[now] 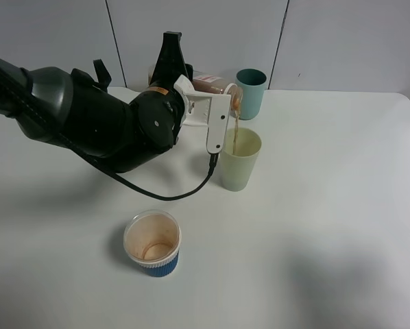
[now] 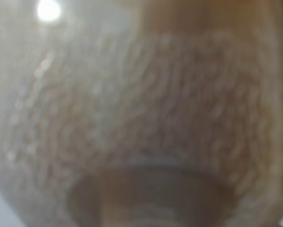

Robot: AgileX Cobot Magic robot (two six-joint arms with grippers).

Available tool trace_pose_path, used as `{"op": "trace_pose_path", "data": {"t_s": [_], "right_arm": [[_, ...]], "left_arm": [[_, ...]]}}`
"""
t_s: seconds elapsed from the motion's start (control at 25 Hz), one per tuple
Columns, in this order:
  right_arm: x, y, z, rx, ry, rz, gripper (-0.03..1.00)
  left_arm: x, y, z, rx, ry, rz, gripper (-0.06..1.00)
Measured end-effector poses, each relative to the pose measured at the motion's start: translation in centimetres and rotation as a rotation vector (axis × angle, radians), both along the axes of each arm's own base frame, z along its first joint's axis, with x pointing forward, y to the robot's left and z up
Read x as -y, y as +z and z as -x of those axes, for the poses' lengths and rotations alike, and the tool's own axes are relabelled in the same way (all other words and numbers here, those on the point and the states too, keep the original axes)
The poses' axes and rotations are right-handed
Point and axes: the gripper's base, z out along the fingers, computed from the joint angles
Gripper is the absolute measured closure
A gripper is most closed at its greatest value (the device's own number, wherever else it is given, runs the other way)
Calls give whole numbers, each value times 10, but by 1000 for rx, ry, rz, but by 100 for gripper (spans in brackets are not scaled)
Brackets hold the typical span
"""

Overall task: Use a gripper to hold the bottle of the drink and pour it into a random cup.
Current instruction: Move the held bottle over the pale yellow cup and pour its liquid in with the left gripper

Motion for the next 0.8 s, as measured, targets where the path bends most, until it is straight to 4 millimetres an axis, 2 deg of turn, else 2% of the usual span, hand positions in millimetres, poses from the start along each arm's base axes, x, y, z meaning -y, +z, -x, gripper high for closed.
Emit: {"op": "trace_pose_path", "data": {"t_s": [0.8], "right_arm": [[0, 0, 0, 0, 0, 0, -3]], "left_arm": [[0, 2, 0, 23, -8, -17, 62]]}}
